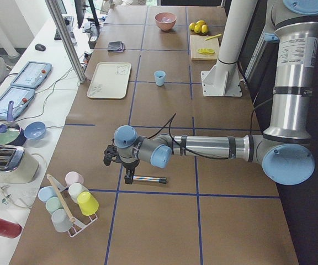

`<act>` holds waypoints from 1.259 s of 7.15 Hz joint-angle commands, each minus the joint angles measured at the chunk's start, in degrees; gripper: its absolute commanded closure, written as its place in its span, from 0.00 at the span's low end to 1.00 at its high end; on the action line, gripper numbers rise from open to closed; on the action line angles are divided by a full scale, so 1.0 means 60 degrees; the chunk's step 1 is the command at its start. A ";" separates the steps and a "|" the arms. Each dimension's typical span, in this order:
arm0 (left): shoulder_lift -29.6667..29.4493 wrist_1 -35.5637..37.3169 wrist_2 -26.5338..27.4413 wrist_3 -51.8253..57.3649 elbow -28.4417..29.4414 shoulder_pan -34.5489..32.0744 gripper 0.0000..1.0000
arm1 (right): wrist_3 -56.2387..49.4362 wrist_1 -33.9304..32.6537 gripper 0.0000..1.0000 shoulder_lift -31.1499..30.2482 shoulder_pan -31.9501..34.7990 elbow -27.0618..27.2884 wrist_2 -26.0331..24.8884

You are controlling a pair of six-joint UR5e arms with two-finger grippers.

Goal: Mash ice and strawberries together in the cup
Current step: 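Withdraw the left arm toward the steel muddler at the table edge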

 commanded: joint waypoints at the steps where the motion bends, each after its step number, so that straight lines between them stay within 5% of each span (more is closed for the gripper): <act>1: -0.0048 -0.1846 0.0464 -0.1391 0.0892 0.1149 0.00 | 0.0014 0.0000 0.00 0.0000 0.0005 0.0001 0.0006; 5: -0.0473 -0.2395 0.0991 -0.1380 0.1702 0.1578 0.00 | 0.0000 0.0000 0.00 0.0000 -0.0009 0.0015 -0.0008; 7: -0.0473 -0.2410 0.0962 -0.1424 0.1819 0.1578 0.11 | 0.0000 0.0000 0.00 0.0000 0.0006 0.0015 -0.0008; 9: -0.0473 -0.2410 0.0918 -0.1380 0.1892 0.1578 0.12 | 0.0014 0.0000 0.00 0.0000 0.0005 0.0059 -0.0008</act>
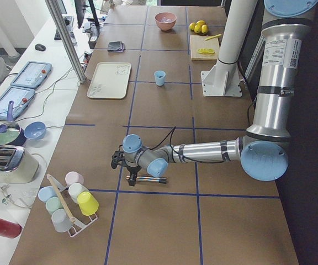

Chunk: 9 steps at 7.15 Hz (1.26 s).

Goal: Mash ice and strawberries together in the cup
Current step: 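Withdraw the left arm toward the steel muddler at the table edge, then grasp the steel muddler upright with the left gripper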

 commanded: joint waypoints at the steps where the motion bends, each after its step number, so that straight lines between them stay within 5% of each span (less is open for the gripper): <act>1: -0.0002 -0.0007 -0.0030 0.0040 0.0175 0.0000 0.12 | 0.0004 -0.0013 0.00 0.0015 0.0006 0.0021 -0.0001; 3: 0.0013 -0.0008 -0.0059 0.0026 0.0147 0.0000 0.74 | 0.0004 -0.0013 0.00 0.0000 0.0006 0.0138 -0.0016; 4: 0.0057 -0.0022 -0.0059 0.0040 0.0103 0.0000 0.94 | 0.0004 -0.0013 0.00 0.0000 0.0006 0.0138 -0.0002; 6: 0.0028 0.0036 -0.0131 0.0055 -0.0130 -0.0043 1.00 | 0.0004 -0.0013 0.00 0.0000 0.0006 0.0167 -0.0001; 9: -0.0364 -0.0081 -0.0351 0.1627 -0.1958 -0.0613 1.00 | 0.0004 -0.0028 0.00 -0.0029 0.0006 0.0314 -0.0016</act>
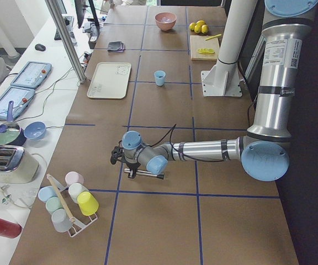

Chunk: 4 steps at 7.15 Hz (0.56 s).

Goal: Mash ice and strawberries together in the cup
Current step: 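Grasp the steel muddler upright with the left gripper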

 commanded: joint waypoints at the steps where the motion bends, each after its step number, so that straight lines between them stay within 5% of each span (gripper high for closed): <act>1: -0.0922 -0.0356 0.0017 0.1400 -0.0977 -0.0381 0.97 | 0.0000 -0.0005 0.00 -0.0007 0.0000 0.0040 -0.0041; 4: -0.1573 -0.2311 0.0032 0.0673 -0.1609 -0.0367 1.00 | 0.0014 -0.0005 0.00 -0.0036 0.0000 0.0040 0.0060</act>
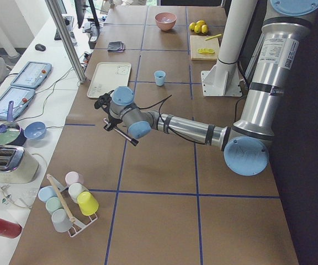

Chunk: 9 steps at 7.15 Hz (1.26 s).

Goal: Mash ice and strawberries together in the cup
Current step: 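Grasp the steel muddler upright with the left gripper, then carry the muddler over the blue cup with the left gripper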

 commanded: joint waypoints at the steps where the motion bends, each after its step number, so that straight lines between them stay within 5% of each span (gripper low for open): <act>1: -0.0087 -0.2370 -0.0051 -0.0013 -0.0244 0.0048 1.00 | -0.0003 0.0000 0.00 -0.0005 0.0000 0.0001 0.0091; 2: -0.0116 -0.4051 -0.0037 -0.0056 -0.0085 0.0411 1.00 | -0.0004 0.0000 0.00 -0.0019 0.0000 0.0001 0.0091; 4: -0.0508 -0.5468 -0.0022 -0.0012 -0.0069 0.1827 1.00 | -0.0004 0.0000 0.00 -0.0005 0.0000 -0.0028 0.0062; 7: -0.1403 -0.6337 0.0051 -0.0129 -0.0142 0.2685 1.00 | -0.0004 0.0000 0.00 -0.0005 0.0000 0.0073 0.0076; 8: -0.1449 -0.6600 0.0660 -0.0129 -0.0185 0.3063 1.00 | -0.0004 0.0000 0.00 -0.0005 0.0000 0.0103 0.0076; 9: -0.1449 -0.7690 0.2276 -0.0144 -0.0084 0.4096 1.00 | -0.0004 0.0000 0.00 -0.0005 0.0000 0.0118 0.0091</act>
